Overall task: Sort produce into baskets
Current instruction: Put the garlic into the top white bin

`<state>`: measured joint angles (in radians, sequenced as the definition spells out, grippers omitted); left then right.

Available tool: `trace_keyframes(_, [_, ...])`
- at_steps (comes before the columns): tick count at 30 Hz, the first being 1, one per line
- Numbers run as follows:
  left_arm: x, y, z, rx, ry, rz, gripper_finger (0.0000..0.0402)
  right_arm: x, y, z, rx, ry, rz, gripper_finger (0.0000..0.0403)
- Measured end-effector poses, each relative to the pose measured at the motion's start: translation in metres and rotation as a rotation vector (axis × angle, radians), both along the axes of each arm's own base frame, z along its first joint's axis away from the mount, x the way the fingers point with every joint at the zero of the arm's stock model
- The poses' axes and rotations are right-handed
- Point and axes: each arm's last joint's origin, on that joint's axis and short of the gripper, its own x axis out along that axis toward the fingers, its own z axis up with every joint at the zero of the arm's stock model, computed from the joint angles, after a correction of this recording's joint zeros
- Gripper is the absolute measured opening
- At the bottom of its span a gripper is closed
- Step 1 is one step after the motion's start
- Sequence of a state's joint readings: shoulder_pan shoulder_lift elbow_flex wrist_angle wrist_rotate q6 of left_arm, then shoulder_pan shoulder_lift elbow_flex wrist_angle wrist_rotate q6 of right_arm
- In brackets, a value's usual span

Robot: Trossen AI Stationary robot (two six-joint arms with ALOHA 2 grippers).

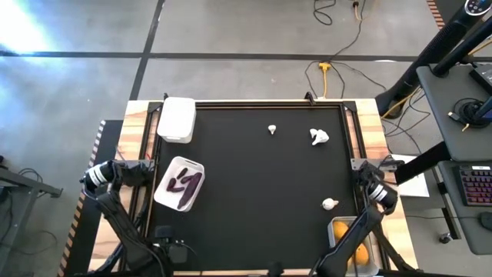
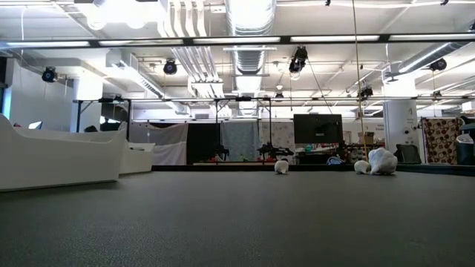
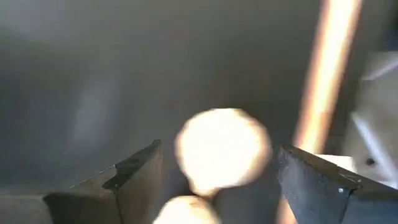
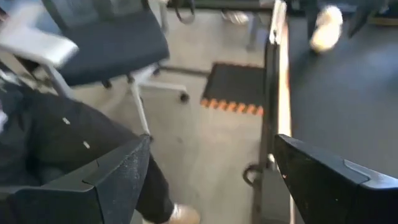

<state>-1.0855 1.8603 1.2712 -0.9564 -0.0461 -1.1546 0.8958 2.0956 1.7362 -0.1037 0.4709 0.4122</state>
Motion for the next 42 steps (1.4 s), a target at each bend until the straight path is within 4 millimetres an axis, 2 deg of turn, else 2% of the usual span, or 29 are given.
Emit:
trace_keyframes(4, [-0.003, 0.009, -0.013, 0.057, -0.017, 0.021, 0.0273, 0.005, 0.005, -0.007, -0.048, 0.077, -0.021, 0.0327])
trace_keyframes(9, [-0.002, 0.008, -0.022, 0.009, -0.048, 0.015, 0.0256, 0.009, 0.008, -0.005, -0.095, 0.122, -0.03, 0.0322])
trace_keyframes(13, [-0.003, 0.01, -0.028, 0.001, -0.053, 0.043, 0.0224, 0.009, 0.008, 0.004, -0.111, 0.126, -0.025, 0.0322])
trace_keyframes(17, [-0.003, 0.01, -0.028, -0.006, -0.049, 0.073, 0.0175, 0.008, 0.007, 0.012, -0.171, 0.12, 0.005, 0.0322])
trace_keyframes(22, [0.012, 0.006, -0.01, -0.026, -0.065, 0.107, 0.0119, 0.008, 0.003, 0.014, -0.271, 0.11, 0.057, 0.0317])
trace_keyframes(28, [0.053, 0.016, 0.032, 0.031, -0.184, 0.101, 0.0119, 0.012, -0.009, 0.016, -0.373, 0.149, 0.071, 0.0297])
trace_keyframes(31, [0.073, 0.034, 0.055, 0.153, -0.224, 0.051, 0.012, 0.014, -0.017, 0.013, -0.424, 0.188, 0.07, 0.0287])
trace_keyframes(34, [0.09, 0.066, 0.077, 0.367, -0.242, 0.004, 0.012, 0.014, -0.027, 0.008, -0.49, 0.252, 0.06, 0.0277])
trace_keyframes(38, [0.107, 0.119, 0.106, 0.556, -0.287, 0.006, 0.012, 0.012, -0.043, 0.001, -0.601, 0.335, -0.026, 0.0261])
trace_keyframes(42, [0.109, 0.182, 0.125, 0.662, -0.286, 0.059, 0.012, 0.004, -0.062, -0.008, -0.777, 0.393, -0.169, 0.0244])
